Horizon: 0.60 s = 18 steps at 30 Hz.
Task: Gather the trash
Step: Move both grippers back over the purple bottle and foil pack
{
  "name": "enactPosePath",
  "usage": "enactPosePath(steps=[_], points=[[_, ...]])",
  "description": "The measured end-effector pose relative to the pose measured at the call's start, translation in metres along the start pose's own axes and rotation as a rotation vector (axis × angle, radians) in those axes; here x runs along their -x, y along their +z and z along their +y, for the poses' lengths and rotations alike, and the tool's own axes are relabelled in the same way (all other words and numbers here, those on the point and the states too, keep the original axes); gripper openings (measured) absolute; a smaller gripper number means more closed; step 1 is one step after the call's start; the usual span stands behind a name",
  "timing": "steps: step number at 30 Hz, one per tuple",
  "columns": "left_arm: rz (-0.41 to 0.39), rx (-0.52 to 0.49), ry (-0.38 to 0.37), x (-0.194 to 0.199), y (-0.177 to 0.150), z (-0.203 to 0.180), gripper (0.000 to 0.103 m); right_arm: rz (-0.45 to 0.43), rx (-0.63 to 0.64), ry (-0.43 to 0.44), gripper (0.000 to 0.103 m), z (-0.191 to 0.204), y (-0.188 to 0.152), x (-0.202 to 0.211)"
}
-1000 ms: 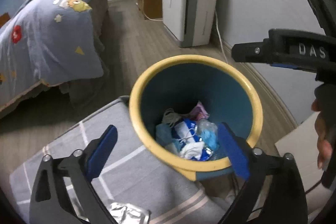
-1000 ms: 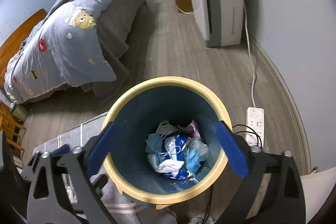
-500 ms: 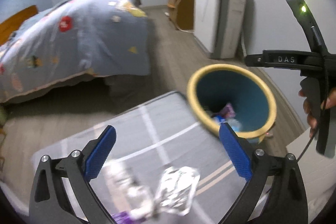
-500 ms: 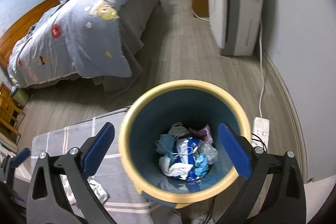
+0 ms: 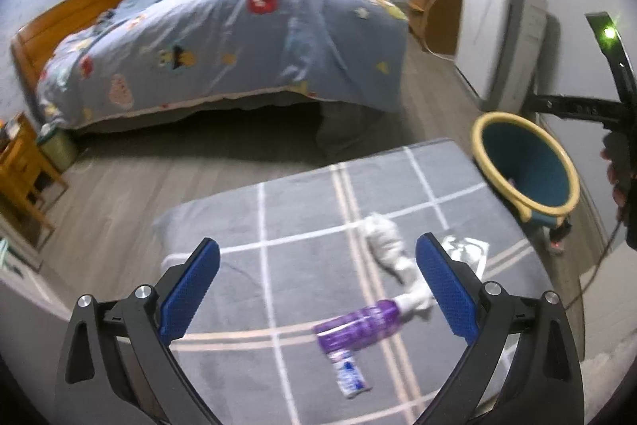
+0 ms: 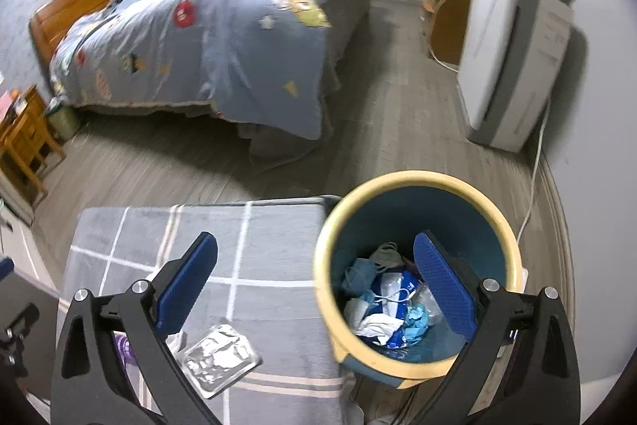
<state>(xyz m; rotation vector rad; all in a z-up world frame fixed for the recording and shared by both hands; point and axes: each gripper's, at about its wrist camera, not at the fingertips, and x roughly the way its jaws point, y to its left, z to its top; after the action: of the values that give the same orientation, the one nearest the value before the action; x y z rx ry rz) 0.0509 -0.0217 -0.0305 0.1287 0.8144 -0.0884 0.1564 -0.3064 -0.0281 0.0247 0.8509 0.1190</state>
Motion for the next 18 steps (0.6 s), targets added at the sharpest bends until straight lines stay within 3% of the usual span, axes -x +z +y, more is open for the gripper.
enactPosePath(steps=[8,14,18], points=[[0.002,-0.028,0.018,-0.006,-0.012,0.025,0.098,0.099,0.102,0.069,0.097,0.064,-0.023,-0.013],[0.019,0.047,0.009,-0.008,-0.017,0.052,0.098,0.149,0.216,0.143,0.097,0.115,-0.045,-0.02],[0.027,0.067,0.018,-0.009,-0.02,0.063,0.098,0.189,0.256,0.121,0.097,0.134,-0.055,-0.034]])
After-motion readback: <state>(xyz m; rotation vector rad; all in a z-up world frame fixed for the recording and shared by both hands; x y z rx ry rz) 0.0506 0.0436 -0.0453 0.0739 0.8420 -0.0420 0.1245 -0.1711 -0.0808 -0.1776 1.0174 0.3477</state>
